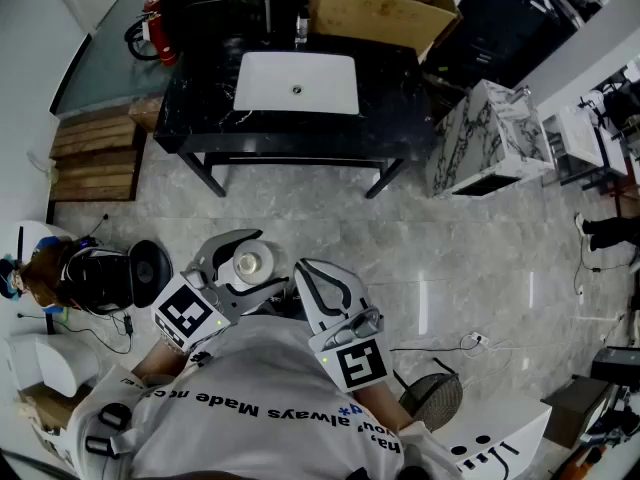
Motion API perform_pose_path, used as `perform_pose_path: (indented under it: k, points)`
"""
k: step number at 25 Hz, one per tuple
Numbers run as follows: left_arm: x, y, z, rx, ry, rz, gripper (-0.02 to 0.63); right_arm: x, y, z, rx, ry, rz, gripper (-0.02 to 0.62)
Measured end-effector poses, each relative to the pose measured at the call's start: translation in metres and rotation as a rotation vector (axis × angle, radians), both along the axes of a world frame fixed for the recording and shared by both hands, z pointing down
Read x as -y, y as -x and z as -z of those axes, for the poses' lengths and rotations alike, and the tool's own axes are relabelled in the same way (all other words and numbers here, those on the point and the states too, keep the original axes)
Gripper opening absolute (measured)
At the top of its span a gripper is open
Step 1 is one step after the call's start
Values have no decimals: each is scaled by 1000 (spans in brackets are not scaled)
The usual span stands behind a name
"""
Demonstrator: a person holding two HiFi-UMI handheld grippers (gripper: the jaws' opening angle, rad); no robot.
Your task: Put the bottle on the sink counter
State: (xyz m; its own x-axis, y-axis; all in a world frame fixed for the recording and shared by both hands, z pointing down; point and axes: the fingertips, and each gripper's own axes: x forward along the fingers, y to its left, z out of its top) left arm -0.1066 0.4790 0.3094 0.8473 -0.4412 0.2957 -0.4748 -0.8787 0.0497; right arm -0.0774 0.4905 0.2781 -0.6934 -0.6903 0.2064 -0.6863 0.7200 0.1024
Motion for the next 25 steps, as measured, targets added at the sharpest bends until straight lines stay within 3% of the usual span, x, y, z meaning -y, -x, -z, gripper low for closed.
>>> perform_pose_path:
  k: [9,14,25]
  points:
    - [-10,2,9,-14,-6,-2,328,-10,6,5,-7,-18,7,18]
    - [-7,9,11,-16,-5,-11,328,1,12,13,59,-34,-31,18]
    - [27,27,3,0,-20,5,328,34,26,5,32,-40,-40,18]
